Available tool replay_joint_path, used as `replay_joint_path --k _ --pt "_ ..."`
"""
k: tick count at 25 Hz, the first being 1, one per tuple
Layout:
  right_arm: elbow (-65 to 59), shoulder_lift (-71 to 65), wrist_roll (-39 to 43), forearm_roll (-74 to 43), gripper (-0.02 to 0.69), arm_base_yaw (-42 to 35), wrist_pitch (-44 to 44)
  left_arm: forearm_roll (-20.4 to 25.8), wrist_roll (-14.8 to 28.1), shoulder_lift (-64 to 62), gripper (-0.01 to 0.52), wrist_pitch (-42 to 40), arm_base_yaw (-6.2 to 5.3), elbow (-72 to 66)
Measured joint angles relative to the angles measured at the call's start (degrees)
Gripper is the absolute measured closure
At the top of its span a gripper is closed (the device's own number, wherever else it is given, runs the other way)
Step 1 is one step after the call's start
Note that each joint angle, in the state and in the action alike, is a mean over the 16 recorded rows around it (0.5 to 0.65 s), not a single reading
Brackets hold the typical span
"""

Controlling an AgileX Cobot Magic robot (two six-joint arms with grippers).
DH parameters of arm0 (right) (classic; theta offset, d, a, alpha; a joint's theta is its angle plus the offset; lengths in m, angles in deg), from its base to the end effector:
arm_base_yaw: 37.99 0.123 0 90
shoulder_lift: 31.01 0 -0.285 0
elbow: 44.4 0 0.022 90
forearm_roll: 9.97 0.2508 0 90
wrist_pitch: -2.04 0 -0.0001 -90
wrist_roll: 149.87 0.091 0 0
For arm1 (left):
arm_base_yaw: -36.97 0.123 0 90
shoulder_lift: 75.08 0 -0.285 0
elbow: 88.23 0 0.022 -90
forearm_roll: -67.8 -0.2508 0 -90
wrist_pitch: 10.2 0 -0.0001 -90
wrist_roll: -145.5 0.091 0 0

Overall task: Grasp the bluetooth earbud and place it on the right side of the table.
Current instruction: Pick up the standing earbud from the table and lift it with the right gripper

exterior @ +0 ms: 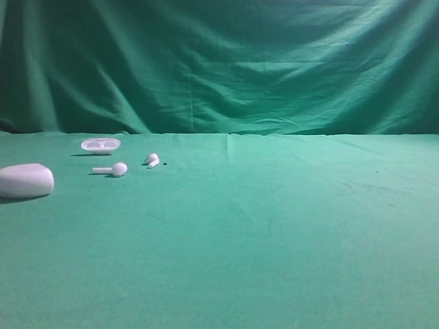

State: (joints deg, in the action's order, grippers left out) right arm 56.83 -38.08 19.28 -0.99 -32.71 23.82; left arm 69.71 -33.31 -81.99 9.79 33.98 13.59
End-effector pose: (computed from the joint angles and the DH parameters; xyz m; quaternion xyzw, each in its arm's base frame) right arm 0.0517 0.0101 0.1710 -0.0718 0.8025 0.0377 0.5912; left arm 0.0528 -0.0038 0.1769 0.0200 0.7935 -0.0236 0.6078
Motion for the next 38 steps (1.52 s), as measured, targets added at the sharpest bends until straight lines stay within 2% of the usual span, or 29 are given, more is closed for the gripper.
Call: replay_joint_path --k 18,31,34,38 --pt "-0.01 0.0 0.11 1.51 0.665 0.0 -1.54 0.0 0.0 0.0 0.514 0.0 0.0 0.0" --pt "2.12 -1.25 0.15 18.05 0.665 0.0 -17.46 0.0 0.0 0.0 0.514 0.0 -0.06 0.0" --pt "5.18 -4.3 -0.65 20.91 0.665 0.0 -17.25 0.0 0.0 0.0 0.514 0.0 -0.08 0.0" --pt "10.54 -11.28 -1.89 22.32 0.665 0.0 -12.61 0.0 0.0 0.0 0.514 0.0 -0.09 0.0"
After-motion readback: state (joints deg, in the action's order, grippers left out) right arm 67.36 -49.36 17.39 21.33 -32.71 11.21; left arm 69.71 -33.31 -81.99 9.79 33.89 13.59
